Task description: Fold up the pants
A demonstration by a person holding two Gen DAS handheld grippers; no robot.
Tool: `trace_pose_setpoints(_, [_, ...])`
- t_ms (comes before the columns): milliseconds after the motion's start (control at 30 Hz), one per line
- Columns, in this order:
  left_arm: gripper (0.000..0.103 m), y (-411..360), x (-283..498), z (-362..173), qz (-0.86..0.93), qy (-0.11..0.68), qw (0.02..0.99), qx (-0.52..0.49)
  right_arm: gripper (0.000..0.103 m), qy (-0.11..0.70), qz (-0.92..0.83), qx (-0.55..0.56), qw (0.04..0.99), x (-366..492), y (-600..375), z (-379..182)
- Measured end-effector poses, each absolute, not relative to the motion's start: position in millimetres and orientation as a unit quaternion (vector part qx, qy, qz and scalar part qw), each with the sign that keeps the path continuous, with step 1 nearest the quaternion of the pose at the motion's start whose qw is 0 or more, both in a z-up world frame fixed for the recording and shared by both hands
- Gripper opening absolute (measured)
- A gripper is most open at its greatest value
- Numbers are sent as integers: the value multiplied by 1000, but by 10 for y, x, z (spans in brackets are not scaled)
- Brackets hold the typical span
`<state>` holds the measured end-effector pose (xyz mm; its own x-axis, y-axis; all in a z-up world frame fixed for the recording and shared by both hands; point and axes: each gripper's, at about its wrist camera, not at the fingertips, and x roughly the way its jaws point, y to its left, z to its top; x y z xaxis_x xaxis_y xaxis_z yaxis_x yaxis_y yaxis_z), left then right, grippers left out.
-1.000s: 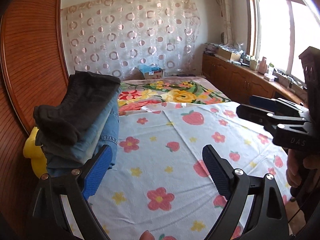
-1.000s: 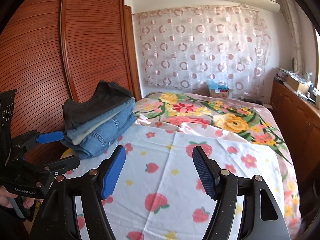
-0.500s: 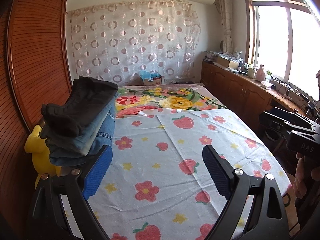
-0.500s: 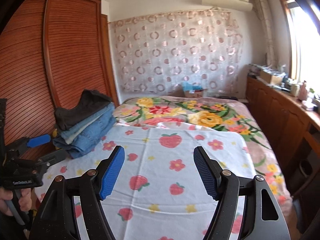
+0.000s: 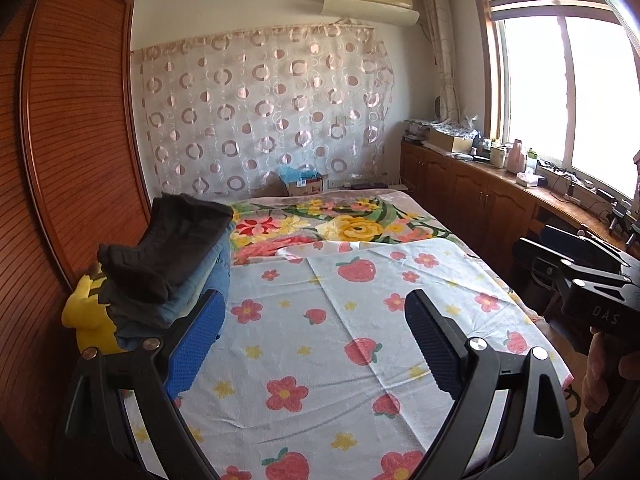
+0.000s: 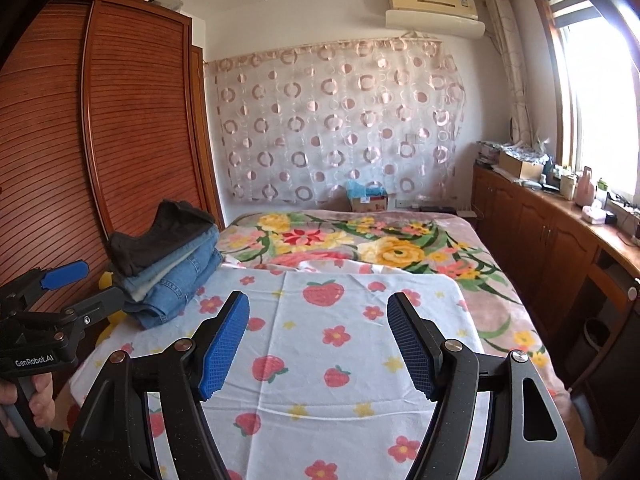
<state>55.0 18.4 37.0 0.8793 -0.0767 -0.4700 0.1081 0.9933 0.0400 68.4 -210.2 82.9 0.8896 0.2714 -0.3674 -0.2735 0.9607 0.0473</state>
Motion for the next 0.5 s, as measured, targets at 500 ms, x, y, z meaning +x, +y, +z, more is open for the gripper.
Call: trace_pose_setpoints(500, [92,144,359,586,-46,208,977,31,73,155,131,-2,979,553,-2204,818])
